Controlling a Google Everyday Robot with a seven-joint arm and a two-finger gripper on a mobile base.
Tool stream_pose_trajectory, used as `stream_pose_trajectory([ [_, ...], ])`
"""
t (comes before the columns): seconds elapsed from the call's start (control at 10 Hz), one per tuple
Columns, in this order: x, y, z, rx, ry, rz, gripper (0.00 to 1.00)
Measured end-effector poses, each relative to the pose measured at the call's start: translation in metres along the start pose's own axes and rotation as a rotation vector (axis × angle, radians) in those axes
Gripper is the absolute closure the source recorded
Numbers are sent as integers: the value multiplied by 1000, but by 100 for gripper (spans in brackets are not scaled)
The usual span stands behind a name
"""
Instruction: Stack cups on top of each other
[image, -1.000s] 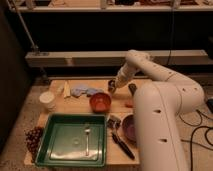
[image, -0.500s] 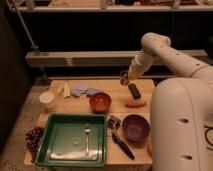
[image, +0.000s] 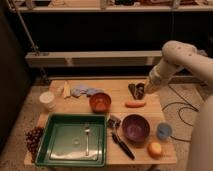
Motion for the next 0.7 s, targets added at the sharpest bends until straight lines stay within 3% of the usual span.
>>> stream_pose_trajectory([
  [0.2, -41, 28, -11, -17, -12, 60, 100],
  [0.3, -51, 36, -14, -24, -14, 77, 100],
  [0.7, -52, 34, -14, -22, -15, 76, 100],
])
